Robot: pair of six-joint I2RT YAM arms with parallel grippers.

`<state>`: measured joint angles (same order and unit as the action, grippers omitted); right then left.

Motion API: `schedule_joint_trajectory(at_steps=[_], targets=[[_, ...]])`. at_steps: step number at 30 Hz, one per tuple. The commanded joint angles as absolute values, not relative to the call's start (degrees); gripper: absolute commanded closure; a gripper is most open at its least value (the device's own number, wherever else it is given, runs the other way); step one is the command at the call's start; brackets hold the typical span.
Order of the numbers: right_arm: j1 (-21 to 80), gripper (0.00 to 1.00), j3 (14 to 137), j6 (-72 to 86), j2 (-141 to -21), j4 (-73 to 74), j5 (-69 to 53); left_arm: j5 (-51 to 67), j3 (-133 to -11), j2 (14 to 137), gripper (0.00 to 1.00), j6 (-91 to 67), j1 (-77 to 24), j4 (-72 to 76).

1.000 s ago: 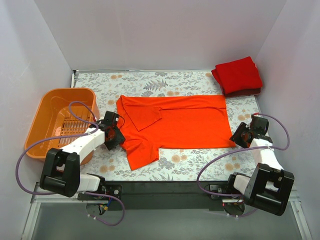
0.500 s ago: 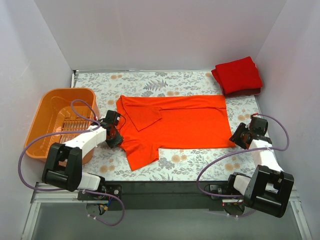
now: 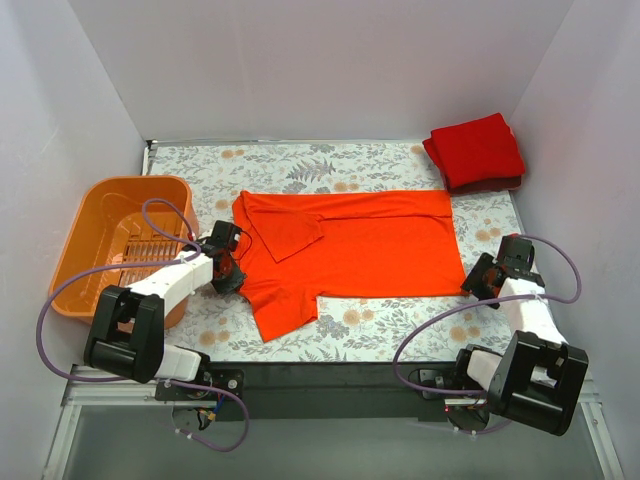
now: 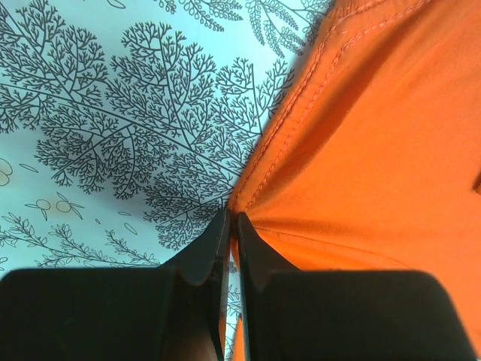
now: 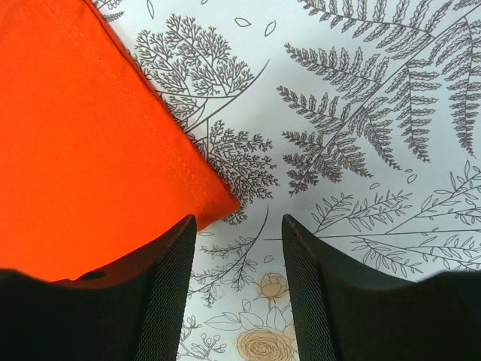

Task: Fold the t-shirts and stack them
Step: Fold the tshirt

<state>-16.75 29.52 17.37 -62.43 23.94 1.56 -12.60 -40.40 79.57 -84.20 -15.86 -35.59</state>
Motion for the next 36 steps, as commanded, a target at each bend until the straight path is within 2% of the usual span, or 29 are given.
schedule_joint_trajectory(at_steps=[1, 9, 15, 21, 25, 30, 33, 35, 36], targets=[[-16.6, 0.43, 33.1, 17.2, -64.0, 26.1, 2.0, -13.6, -40.3, 79.9, 1.0, -83.3, -15.6, -36.7], [-16.6, 0.45, 36.0, 18.7, -68.1, 24.9, -2.6, -13.4, -40.2, 79.3, 1.0, -83.1, -15.6, -36.5], [-16.6, 0.47, 33.8, 19.2, -70.9, 23.3, -4.2, -13.4, -40.2, 79.6, 1.0, -83.0, -15.6, -36.5], [-16.6, 0.54, 32.8, 19.2, -70.9, 23.2, -2.4, -13.2, -40.3, 80.1, 1.0, -82.9, -15.6, -36.4], [-16.6, 0.63, 32.8, 18.5, -71.9, 22.9, -2.2, -12.9, -40.3, 80.1, 1.0, -83.0, -15.5, -36.1], [-16.6, 0.69, 32.3, 18.2, -72.0, 22.5, -2.0, -12.8, -40.3, 80.5, 1.0, -82.9, -15.6, -36.2], [-16.6, 0.82, 32.2, 17.9, -71.5, 23.3, -1.1, -12.6, -40.3, 80.5, 1.0, -82.7, -15.6, -36.0], [-16.6, 0.97, 32.1, 17.9, -70.9, 23.7, -0.3, -12.6, -40.3, 80.6, 1.0, -82.7, -15.6, -35.8], [-16.6, 0.99, 32.1, 17.9, -70.8, 24.2, -0.3, -12.6, -40.3, 80.7, 1.0, -82.7, -15.6, -35.9]])
